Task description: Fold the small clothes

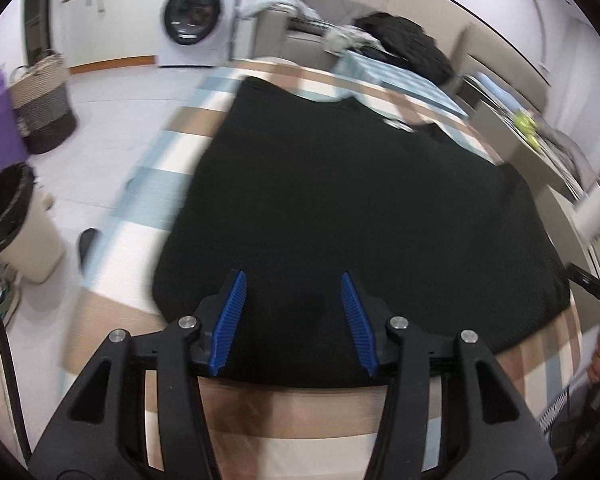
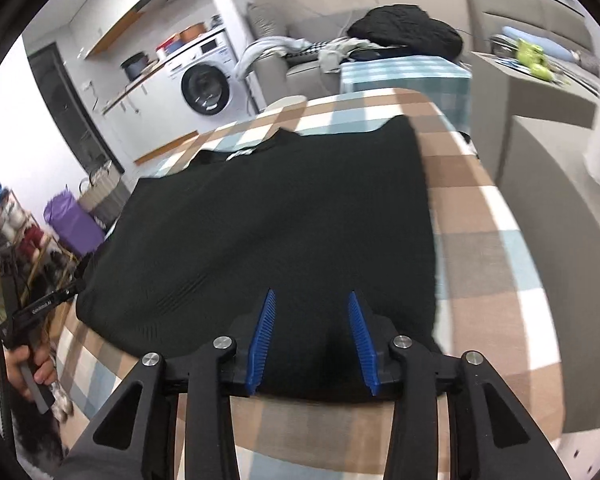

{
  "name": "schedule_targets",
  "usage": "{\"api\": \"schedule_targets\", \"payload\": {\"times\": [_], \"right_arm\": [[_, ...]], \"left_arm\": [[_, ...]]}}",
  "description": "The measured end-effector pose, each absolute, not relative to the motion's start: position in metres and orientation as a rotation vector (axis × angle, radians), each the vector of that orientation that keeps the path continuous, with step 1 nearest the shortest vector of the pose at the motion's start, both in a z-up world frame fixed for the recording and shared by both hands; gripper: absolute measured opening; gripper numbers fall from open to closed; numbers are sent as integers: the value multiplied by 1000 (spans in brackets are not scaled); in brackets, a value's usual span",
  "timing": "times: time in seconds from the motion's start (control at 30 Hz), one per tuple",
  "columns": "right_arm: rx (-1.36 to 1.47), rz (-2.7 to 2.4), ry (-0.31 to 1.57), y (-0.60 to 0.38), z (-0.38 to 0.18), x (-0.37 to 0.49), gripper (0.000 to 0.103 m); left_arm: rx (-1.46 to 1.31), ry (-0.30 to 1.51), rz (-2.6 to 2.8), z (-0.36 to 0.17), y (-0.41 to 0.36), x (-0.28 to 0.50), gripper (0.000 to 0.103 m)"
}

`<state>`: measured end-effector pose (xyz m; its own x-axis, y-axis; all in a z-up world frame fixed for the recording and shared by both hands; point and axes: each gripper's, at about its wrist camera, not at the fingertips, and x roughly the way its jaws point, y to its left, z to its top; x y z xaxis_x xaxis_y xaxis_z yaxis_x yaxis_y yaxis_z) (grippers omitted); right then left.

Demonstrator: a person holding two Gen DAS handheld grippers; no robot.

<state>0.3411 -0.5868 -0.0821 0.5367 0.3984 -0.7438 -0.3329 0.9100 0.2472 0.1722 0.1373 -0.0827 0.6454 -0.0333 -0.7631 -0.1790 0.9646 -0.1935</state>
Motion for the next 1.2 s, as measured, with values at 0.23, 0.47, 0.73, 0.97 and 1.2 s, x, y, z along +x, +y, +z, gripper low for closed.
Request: {"api": "schedule_targets", "payload": {"times": [0.23,0.47,0.73,0.97,1.2], "right_arm": [[-50,509,918,-539,-103,344,54],[-229,502,909,-510,-127,336,63],[-243,465,892,-537,-128,331,64],[-141,290,923,-597,-128,338,61],[-116,349,886,-575,-109,352,61]], "left_arm": [[-117,879,5,-85,77,183,73],[-30,906,-99,-90,33,190,73],[23,931,-117,-102,17,195,74],[18,922,-120,-105,21,198,78],[3,892,-131,-91,21,212,78]]}}
